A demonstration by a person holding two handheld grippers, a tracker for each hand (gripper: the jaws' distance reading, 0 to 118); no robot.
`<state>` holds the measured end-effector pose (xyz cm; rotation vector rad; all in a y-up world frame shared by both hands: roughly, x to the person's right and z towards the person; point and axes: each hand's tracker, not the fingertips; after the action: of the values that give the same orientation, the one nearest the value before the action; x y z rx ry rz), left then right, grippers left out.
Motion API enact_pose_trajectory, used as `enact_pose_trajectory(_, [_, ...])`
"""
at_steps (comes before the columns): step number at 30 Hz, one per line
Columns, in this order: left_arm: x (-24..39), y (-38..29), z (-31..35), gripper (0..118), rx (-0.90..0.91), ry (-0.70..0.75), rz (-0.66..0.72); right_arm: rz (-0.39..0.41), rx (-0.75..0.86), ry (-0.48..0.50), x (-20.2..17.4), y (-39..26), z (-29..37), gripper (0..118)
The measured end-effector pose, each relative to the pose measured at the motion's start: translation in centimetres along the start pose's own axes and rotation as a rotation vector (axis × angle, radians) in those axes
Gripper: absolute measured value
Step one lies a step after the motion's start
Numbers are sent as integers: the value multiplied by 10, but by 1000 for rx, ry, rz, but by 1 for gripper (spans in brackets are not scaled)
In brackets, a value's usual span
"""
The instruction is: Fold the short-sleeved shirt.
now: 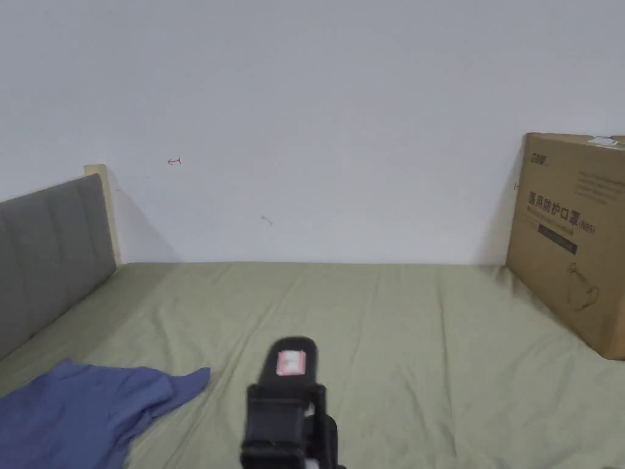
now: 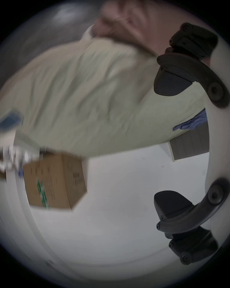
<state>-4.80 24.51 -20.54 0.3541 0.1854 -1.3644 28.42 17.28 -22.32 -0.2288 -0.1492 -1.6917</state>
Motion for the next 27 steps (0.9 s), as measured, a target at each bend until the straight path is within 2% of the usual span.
enact_pose_trajectory(1, [-13,-4,-7,115,-50,-30,136,86,4,66,-18,1,1,118])
enact_pose_trajectory(3, [-41,-11,-18,115,-142,-80,448,338,28,156,-56,-8,8,118])
enact_pose_trajectory(5, [-68,-28,-28,115,-228,-105,768,690,105,185,-91,-27,20,118])
enact_pose_trajectory(7, [-81,-49,-30,115,-273,-100,1035,1025,197,212,-108,-56,32,118])
enact_pose_trajectory(8, [-84,-59,-28,115,-288,-93,1175,1180,246,219,-110,-70,35,118])
enact_pose_trajectory(9, [-83,-66,-25,115,-290,-82,1289,1303,263,215,-109,-81,35,118])
enact_pose_trajectory(10, [-79,-75,-19,115,-304,-57,1387,1435,295,158,-106,-95,34,118])
enact_pose_trajectory(11, [-72,-81,-14,115,-329,-26,1436,1548,337,98,-100,-108,33,118])
enact_pose_trajectory(12, [-66,-85,-11,115,-341,-12,1446,1621,374,79,-91,-117,32,118])
enact_pose_trajectory(13, [-58,-86,-7,115,-353,-9,1446,1680,395,64,-83,-124,32,118])
enact_pose_trajectory(14, [-54,-88,-6,115,-353,-16,1429,1698,389,71,-76,-127,33,118])
enact_pose_trajectory(18, [-47,-85,-6,115,-357,-26,1340,1655,276,111,-65,-131,33,118])
enact_pose_trajectory(22, [-47,-82,-5,115,-331,-34,1330,1635,278,80,-66,-129,31,118])
enact_pose_trajectory(27, [-44,-81,-7,115,-330,-65,1335,1606,265,103,-68,-122,31,118])
